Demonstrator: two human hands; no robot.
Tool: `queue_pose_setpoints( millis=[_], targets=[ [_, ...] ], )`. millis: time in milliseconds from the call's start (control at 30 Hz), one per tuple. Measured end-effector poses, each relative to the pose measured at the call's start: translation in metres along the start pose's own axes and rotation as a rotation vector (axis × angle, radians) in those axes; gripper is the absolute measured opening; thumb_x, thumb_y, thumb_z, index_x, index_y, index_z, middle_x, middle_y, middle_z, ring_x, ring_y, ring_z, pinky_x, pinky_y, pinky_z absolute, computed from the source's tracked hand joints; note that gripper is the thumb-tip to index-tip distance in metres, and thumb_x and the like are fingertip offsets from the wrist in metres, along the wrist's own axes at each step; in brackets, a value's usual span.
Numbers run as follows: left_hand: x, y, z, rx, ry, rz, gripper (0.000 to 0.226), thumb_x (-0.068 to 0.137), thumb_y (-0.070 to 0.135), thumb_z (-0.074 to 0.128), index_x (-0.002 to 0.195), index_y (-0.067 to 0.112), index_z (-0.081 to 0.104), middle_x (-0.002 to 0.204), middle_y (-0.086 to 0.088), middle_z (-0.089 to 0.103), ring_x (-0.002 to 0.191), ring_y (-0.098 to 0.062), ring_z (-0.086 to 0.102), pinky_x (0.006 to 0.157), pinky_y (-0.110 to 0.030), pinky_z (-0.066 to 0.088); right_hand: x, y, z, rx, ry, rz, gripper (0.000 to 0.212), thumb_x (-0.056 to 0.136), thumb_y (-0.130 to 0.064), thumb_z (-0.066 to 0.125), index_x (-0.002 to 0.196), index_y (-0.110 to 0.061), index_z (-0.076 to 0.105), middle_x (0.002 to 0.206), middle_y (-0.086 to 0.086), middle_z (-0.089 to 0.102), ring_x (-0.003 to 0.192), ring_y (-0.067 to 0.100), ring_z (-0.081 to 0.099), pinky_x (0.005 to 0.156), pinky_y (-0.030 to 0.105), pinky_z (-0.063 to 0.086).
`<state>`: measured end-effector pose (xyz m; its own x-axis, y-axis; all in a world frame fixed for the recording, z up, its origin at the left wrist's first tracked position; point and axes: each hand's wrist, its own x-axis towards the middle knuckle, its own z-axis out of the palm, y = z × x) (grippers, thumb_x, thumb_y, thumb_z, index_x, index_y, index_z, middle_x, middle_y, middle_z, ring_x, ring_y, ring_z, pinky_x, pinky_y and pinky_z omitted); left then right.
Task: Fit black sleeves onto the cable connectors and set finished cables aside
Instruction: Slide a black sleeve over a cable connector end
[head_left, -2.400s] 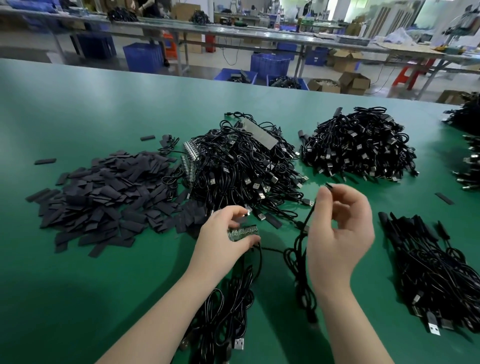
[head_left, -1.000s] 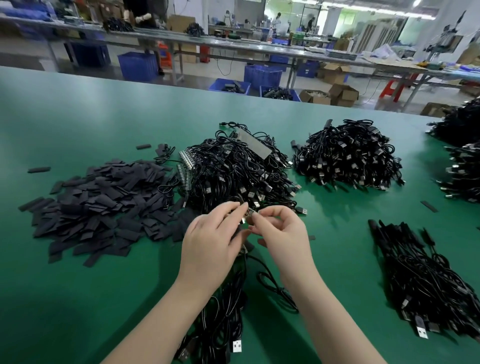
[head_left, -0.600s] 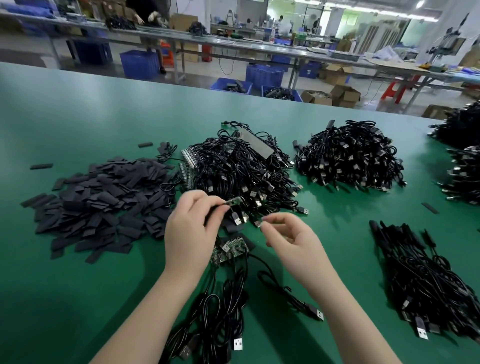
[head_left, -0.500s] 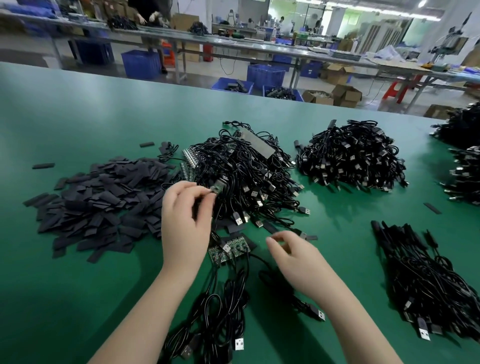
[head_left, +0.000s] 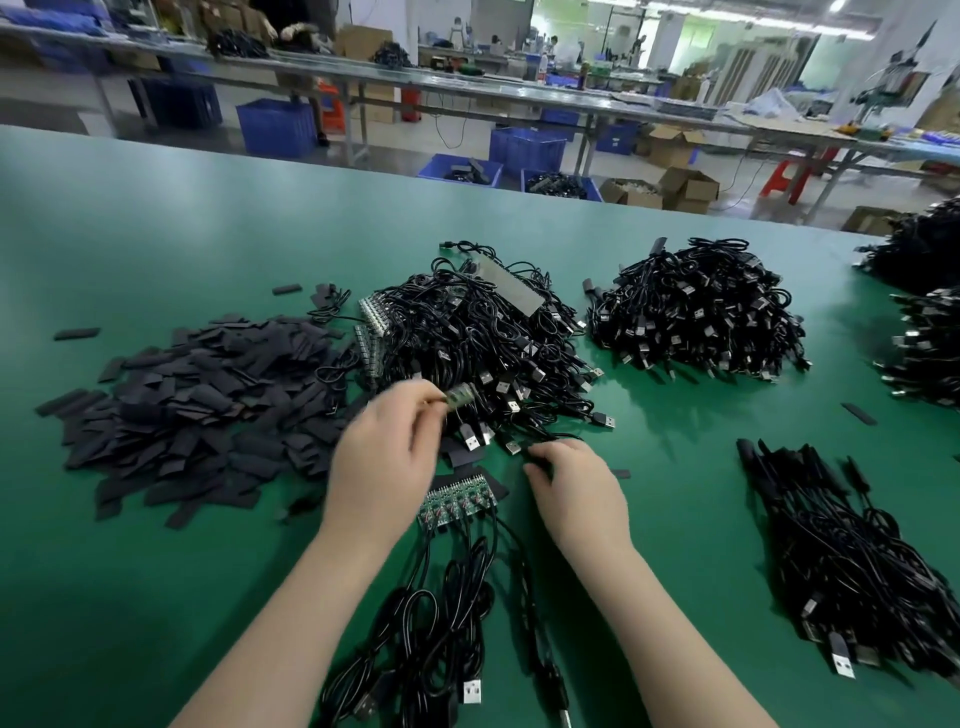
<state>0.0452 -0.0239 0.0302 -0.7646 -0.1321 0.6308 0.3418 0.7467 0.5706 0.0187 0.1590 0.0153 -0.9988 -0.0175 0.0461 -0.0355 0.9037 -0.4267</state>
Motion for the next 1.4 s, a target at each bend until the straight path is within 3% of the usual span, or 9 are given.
queue_pose_setpoints(
  millis=[133, 233, 333, 433, 533, 633, 833, 1000, 1400],
  targets=[
    [-0.011, -0.005, 0.016, 0.120, -0.290, 0.021, 0.021, 0.097, 0.032, 0.054, 0.114, 0.025, 0.065, 0.093, 0.012, 0.067, 0.081, -0.005, 0.061, 0.071, -0.029, 0.053, 0.009, 0.003, 0.000, 0.210, 0.025, 0.088, 0.031, 0.093, -0.021, 0.066, 0.124, -0.023, 0.065, 0.114, -0.002, 0.068, 0.100, 0.016, 0.059, 0.082, 0.028, 0.047],
    [-0.015, -0.007, 0.017, 0.121, -0.329, 0.065, 0.028, 0.092, 0.039, 0.063, 0.118, 0.031, 0.067, 0.089, 0.014, 0.065, 0.081, -0.006, 0.061, 0.070, -0.025, 0.050, 0.008, 0.012, -0.003, 0.262, -0.031, 0.098, 0.036, 0.091, -0.020, 0.068, 0.127, -0.020, 0.065, 0.095, -0.008, 0.064, 0.086, 0.009, 0.054, 0.074, 0.019, 0.040],
    [-0.014, -0.006, 0.016, 0.114, -0.315, 0.103, 0.017, 0.085, 0.035, 0.072, 0.102, 0.032, 0.074, 0.077, 0.014, 0.062, 0.071, -0.004, 0.058, 0.065, -0.024, 0.048, -0.006, 0.015, 0.000, 0.444, 0.090, 0.067, 0.016, 0.091, -0.020, 0.068, 0.106, -0.023, 0.074, 0.080, -0.021, 0.061, 0.072, -0.004, 0.057, 0.061, 0.004, 0.038],
    [-0.014, -0.002, 0.017, 0.076, -0.286, 0.109, 0.011, 0.087, 0.032, 0.071, 0.096, 0.027, 0.075, 0.083, 0.013, 0.064, 0.077, -0.006, 0.060, 0.070, -0.027, 0.051, -0.021, 0.018, 0.008, 0.658, 0.223, 0.024, 0.017, 0.088, -0.020, 0.072, 0.081, -0.034, 0.065, 0.072, -0.017, 0.066, 0.069, -0.004, 0.060, 0.063, 0.009, 0.042],
    [-0.017, 0.002, 0.019, 0.048, -0.271, 0.085, 0.019, 0.090, 0.029, 0.068, 0.108, 0.025, 0.073, 0.093, 0.012, 0.063, 0.083, -0.006, 0.060, 0.074, -0.025, 0.050, -0.026, 0.017, 0.009, 0.929, 0.228, 0.043, 0.017, 0.088, -0.017, 0.072, 0.093, -0.032, 0.065, 0.072, -0.013, 0.066, 0.066, 0.011, 0.064, 0.065, 0.017, 0.050],
    [-0.021, 0.006, 0.020, -0.016, -0.312, 0.018, 0.037, 0.091, 0.030, 0.066, 0.129, 0.031, 0.062, 0.097, 0.016, 0.063, 0.090, -0.002, 0.059, 0.079, -0.021, 0.049, -0.028, 0.014, 0.010, 1.147, 0.142, 0.012, 0.029, 0.091, -0.008, 0.069, 0.112, -0.027, 0.067, 0.065, -0.006, 0.061, 0.059, 0.011, 0.062, 0.063, 0.018, 0.052],
    [-0.023, 0.008, 0.022, -0.032, -0.312, 0.023, 0.028, 0.092, 0.029, 0.065, 0.120, 0.030, 0.068, 0.110, 0.015, 0.070, 0.102, -0.001, 0.062, 0.087, -0.009, 0.042, -0.026, 0.014, 0.010, 1.207, 0.129, 0.028, 0.024, 0.086, -0.004, 0.073, 0.097, -0.025, 0.073, 0.069, 0.003, 0.066, 0.063, 0.012, 0.068, 0.063, 0.020, 0.053],
    [-0.023, 0.008, 0.022, -0.047, -0.346, -0.001, 0.030, 0.089, 0.036, 0.067, 0.118, 0.031, 0.068, 0.103, 0.019, 0.067, 0.096, 0.003, 0.057, 0.083, -0.003, 0.036, -0.025, 0.015, 0.009, 1.336, 0.100, 0.059, 0.022, 0.085, 0.000, 0.073, 0.094, -0.020, 0.074, 0.075, 0.012, 0.069, 0.068, 0.020, 0.071, 0.062, 0.021, 0.054],
    [-0.025, 0.008, 0.022, -0.080, -0.349, -0.016, 0.026, 0.088, 0.038, 0.069, 0.112, 0.030, 0.072, 0.102, 0.018, 0.070, 0.095, 0.002, 0.060, 0.084, -0.018, 0.049, -0.025, 0.013, 0.006, 1.313, 0.009, 0.038, 0.020, 0.086, -0.007, 0.075, 0.089, -0.027, 0.078, 0.063, 0.001, 0.059, 0.062, 0.017, 0.066, 0.063, 0.020, 0.053]
  ],
)
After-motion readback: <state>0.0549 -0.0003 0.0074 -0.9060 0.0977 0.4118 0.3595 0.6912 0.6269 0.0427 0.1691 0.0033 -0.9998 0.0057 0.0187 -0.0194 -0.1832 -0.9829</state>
